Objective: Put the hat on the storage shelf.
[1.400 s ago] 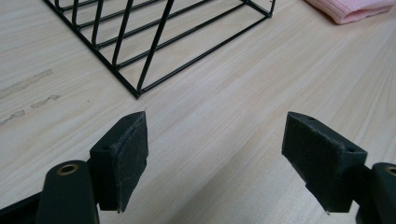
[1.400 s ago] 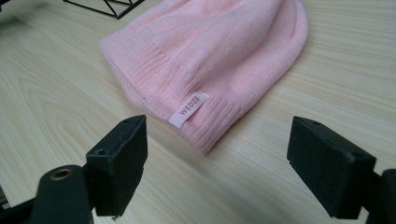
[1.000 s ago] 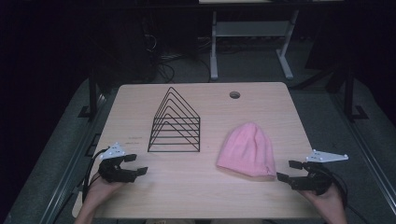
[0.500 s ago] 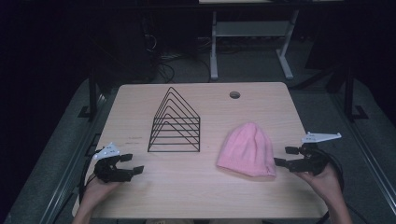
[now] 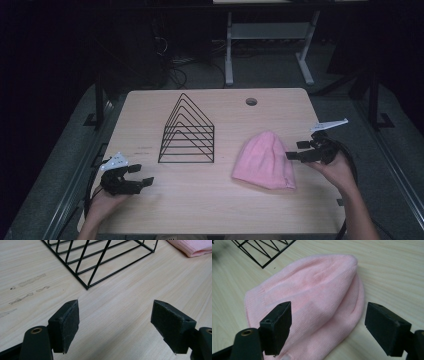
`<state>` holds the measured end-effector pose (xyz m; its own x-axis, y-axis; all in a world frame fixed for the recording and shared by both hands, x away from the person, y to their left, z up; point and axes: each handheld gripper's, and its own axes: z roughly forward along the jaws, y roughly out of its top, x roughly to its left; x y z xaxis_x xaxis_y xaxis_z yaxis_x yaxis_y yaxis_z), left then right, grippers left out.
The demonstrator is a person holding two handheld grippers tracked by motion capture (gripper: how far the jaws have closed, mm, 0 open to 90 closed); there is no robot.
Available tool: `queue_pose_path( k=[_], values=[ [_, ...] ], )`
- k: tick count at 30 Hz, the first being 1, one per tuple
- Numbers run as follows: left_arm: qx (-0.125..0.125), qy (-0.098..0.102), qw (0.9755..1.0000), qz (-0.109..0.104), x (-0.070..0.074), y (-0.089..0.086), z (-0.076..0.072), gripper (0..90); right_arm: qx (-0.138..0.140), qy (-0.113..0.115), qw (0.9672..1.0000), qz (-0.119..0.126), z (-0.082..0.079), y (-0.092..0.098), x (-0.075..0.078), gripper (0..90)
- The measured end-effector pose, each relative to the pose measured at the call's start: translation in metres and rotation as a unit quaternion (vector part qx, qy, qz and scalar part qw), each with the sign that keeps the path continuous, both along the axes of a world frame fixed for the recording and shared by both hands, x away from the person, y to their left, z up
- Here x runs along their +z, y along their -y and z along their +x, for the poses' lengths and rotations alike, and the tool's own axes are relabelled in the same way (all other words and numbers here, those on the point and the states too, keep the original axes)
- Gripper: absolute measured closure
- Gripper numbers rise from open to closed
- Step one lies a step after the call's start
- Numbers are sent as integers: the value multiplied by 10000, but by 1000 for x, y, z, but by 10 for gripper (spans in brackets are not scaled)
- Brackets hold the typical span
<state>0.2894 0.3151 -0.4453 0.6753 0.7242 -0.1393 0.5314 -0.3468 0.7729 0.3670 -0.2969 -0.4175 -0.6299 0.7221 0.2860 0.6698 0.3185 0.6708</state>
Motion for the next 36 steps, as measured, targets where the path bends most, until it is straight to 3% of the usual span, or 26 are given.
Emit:
queue_pose_path(
  k=[8, 18, 23, 26, 36],
  values=[
    [-14, -37, 10000, 9, -1, 1, 1, 225, 63, -58, 10000, -6, 31, -9, -2, 217],
    [-17, -8, 10000, 27, 0, 2, 2, 224, 174, -306, 9993, -108, 71, -28, -6, 233],
    [-13, -29, 10000, 12, -2, 0, 1, 225, 196, -341, 9992, -99, 82, -35, -12, 263],
    [-18, -44, 10000, 15, -2, 0, 1, 225, 247, -485, 9985, -76, 93, -39, -19, 379],
    [-21, -48, 10000, 5, -2, -1, 1, 225, 282, -873, 9957, -120, 105, -44, -37, 437]
  ],
)
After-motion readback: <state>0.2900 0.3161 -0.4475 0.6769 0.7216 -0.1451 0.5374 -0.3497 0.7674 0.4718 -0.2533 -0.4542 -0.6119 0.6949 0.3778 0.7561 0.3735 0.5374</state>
